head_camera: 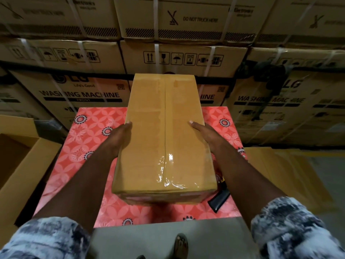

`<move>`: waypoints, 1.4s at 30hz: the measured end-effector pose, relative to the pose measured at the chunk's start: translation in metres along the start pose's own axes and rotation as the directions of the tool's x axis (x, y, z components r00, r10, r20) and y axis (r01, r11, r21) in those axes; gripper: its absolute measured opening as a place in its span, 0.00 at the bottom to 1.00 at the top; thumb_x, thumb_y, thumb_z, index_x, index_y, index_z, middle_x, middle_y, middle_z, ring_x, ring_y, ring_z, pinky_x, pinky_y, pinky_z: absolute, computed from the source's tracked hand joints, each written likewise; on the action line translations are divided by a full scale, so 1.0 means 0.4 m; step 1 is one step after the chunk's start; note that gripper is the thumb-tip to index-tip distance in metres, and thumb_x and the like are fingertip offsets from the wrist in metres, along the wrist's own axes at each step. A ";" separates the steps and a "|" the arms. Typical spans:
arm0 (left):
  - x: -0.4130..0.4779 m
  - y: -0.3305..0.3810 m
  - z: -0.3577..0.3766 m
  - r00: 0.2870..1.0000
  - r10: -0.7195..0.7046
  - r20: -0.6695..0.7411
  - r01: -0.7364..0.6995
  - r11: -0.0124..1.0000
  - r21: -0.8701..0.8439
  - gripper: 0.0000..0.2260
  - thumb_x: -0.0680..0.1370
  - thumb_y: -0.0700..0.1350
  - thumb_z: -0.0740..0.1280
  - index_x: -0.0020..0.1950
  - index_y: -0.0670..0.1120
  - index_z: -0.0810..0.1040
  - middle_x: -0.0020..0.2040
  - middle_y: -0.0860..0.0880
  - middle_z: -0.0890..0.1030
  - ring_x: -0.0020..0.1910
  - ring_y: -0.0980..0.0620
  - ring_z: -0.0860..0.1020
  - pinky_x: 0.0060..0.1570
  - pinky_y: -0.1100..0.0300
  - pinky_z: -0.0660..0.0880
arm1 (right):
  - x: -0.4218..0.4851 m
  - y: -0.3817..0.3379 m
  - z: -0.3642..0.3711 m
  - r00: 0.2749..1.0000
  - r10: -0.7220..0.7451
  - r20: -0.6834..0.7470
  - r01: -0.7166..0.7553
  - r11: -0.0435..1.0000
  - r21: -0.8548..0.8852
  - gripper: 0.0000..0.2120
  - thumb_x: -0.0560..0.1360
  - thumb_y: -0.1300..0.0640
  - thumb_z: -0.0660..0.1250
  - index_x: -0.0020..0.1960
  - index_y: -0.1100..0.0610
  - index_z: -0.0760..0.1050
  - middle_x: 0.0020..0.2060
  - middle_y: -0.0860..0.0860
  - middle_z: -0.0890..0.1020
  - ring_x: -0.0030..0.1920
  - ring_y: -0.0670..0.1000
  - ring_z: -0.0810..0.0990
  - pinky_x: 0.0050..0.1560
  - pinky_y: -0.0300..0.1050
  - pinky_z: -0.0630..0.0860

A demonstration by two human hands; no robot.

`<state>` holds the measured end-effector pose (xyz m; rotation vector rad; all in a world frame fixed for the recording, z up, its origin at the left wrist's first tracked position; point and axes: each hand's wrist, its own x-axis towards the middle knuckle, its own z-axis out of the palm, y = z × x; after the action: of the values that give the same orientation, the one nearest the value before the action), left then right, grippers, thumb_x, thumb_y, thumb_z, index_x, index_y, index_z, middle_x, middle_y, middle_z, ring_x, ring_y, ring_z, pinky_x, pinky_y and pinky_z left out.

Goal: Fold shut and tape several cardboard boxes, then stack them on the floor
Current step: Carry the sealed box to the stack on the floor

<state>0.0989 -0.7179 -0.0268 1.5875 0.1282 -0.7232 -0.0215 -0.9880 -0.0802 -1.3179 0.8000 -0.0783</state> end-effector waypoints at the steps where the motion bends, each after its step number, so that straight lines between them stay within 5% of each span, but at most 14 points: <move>1: -0.008 -0.002 0.002 1.000 -0.011 0.011 0.011 1.000 -0.002 0.10 0.86 0.46 0.58 0.55 0.43 0.77 0.53 0.44 0.81 0.46 0.47 0.80 0.46 0.55 0.76 | -0.004 0.002 -0.001 1.000 -0.004 0.001 0.004 1.000 -0.010 0.21 0.73 0.47 0.77 0.64 0.53 0.80 0.54 0.55 0.86 0.53 0.58 0.86 0.57 0.60 0.82; 5: -0.051 -0.013 -0.006 1.000 -0.020 0.004 0.020 1.000 0.004 0.15 0.86 0.47 0.57 0.66 0.40 0.75 0.62 0.43 0.78 0.56 0.45 0.79 0.61 0.52 0.74 | -0.019 0.005 -0.002 1.000 -0.007 0.014 0.008 0.999 -0.052 0.24 0.69 0.44 0.78 0.62 0.52 0.81 0.53 0.53 0.87 0.52 0.57 0.87 0.57 0.60 0.82; 8: -0.082 -0.018 0.001 0.999 -0.013 -0.036 0.014 0.999 0.031 0.16 0.86 0.45 0.57 0.71 0.39 0.72 0.62 0.43 0.78 0.59 0.44 0.77 0.60 0.53 0.72 | -0.038 0.002 -0.009 0.999 -0.008 0.039 0.010 0.998 -0.062 0.22 0.70 0.44 0.78 0.60 0.51 0.82 0.53 0.53 0.87 0.52 0.57 0.86 0.57 0.59 0.82; 12: -0.125 -0.020 0.011 0.998 0.002 -0.070 0.000 0.999 0.037 0.13 0.86 0.47 0.59 0.65 0.43 0.75 0.58 0.42 0.80 0.43 0.47 0.80 0.45 0.55 0.76 | -0.061 -0.010 -0.033 0.996 -0.028 0.082 0.034 0.997 -0.065 0.23 0.71 0.44 0.78 0.62 0.52 0.81 0.53 0.53 0.87 0.53 0.57 0.86 0.58 0.58 0.82; 15: -0.147 -0.026 0.021 0.995 0.030 -0.096 -0.024 0.998 0.057 0.12 0.85 0.47 0.60 0.64 0.44 0.76 0.51 0.45 0.82 0.42 0.49 0.79 0.49 0.54 0.76 | -0.089 -0.026 -0.058 0.996 -0.048 0.080 0.054 0.996 -0.077 0.22 0.73 0.45 0.76 0.62 0.54 0.81 0.52 0.54 0.87 0.52 0.57 0.86 0.56 0.56 0.82; 20: -0.241 -0.011 0.050 0.986 0.080 -0.149 -0.058 0.988 0.145 0.11 0.84 0.49 0.62 0.60 0.44 0.78 0.41 0.46 0.81 0.35 0.49 0.77 0.37 0.57 0.74 | -0.176 -0.042 -0.095 0.993 -0.066 0.101 0.071 0.996 -0.047 0.20 0.75 0.48 0.75 0.62 0.57 0.81 0.53 0.56 0.86 0.53 0.58 0.86 0.57 0.57 0.82; 26: -0.349 0.004 0.060 0.977 0.124 -0.173 -0.085 0.972 0.221 0.13 0.83 0.52 0.63 0.54 0.43 0.79 0.47 0.42 0.83 0.40 0.46 0.80 0.49 0.51 0.78 | -0.287 -0.050 -0.126 0.986 -0.105 0.132 0.103 0.994 0.021 0.17 0.78 0.51 0.73 0.63 0.59 0.80 0.52 0.56 0.86 0.42 0.53 0.86 0.40 0.45 0.83; 28: -0.387 -0.006 0.065 0.968 0.150 -0.200 -0.097 0.963 0.250 0.12 0.83 0.53 0.63 0.49 0.45 0.77 0.47 0.42 0.82 0.44 0.43 0.80 0.52 0.49 0.78 | -0.325 -0.043 -0.140 0.982 -0.119 0.145 0.117 0.993 0.021 0.18 0.78 0.51 0.72 0.64 0.59 0.80 0.52 0.56 0.86 0.42 0.53 0.85 0.42 0.46 0.82; 33: -0.482 -0.048 0.075 0.962 0.165 -0.217 -0.098 0.952 0.292 0.16 0.80 0.58 0.65 0.55 0.46 0.80 0.54 0.41 0.84 0.54 0.39 0.82 0.61 0.40 0.77 | -0.436 -0.022 -0.204 0.982 -0.116 0.152 0.121 0.992 -0.024 0.13 0.81 0.52 0.69 0.61 0.59 0.79 0.51 0.52 0.83 0.44 0.50 0.81 0.59 0.51 0.78; 36: -0.537 -0.076 0.112 0.967 0.166 -0.196 -0.108 0.955 0.276 0.15 0.80 0.57 0.66 0.52 0.46 0.80 0.54 0.41 0.84 0.51 0.41 0.82 0.59 0.44 0.79 | -0.495 0.001 -0.258 0.984 -0.133 0.117 0.139 0.989 -0.041 0.08 0.80 0.52 0.69 0.52 0.57 0.79 0.43 0.51 0.84 0.39 0.49 0.81 0.49 0.47 0.81; 38: -0.572 -0.092 0.147 0.968 0.175 -0.178 -0.126 0.959 0.254 0.15 0.81 0.56 0.64 0.53 0.44 0.80 0.52 0.41 0.84 0.46 0.43 0.82 0.52 0.48 0.80 | -0.525 0.011 -0.290 0.991 -0.109 0.073 0.114 0.992 -0.056 0.12 0.77 0.47 0.73 0.52 0.55 0.80 0.46 0.55 0.86 0.43 0.55 0.85 0.53 0.53 0.83; 40: -0.600 -0.113 0.177 0.973 0.180 -0.146 -0.140 0.958 0.250 0.15 0.83 0.54 0.63 0.53 0.43 0.80 0.49 0.42 0.84 0.42 0.45 0.82 0.44 0.53 0.79 | -0.542 0.016 -0.330 0.993 -0.103 0.057 0.108 0.990 -0.092 0.29 0.67 0.38 0.78 0.60 0.56 0.80 0.53 0.57 0.86 0.50 0.58 0.86 0.56 0.58 0.82; 42: -0.621 -0.130 0.209 0.971 0.181 -0.159 -0.138 0.958 0.251 0.18 0.81 0.56 0.64 0.59 0.42 0.80 0.52 0.42 0.84 0.46 0.43 0.82 0.49 0.50 0.80 | -0.564 0.013 -0.374 0.995 -0.094 0.020 0.096 0.985 -0.143 0.40 0.59 0.33 0.79 0.63 0.55 0.79 0.54 0.56 0.85 0.50 0.58 0.86 0.55 0.57 0.83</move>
<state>-0.1539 -0.7049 0.0583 1.8704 0.0446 -0.4802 -0.2735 -1.0018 0.0181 -1.4916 0.7423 -0.0883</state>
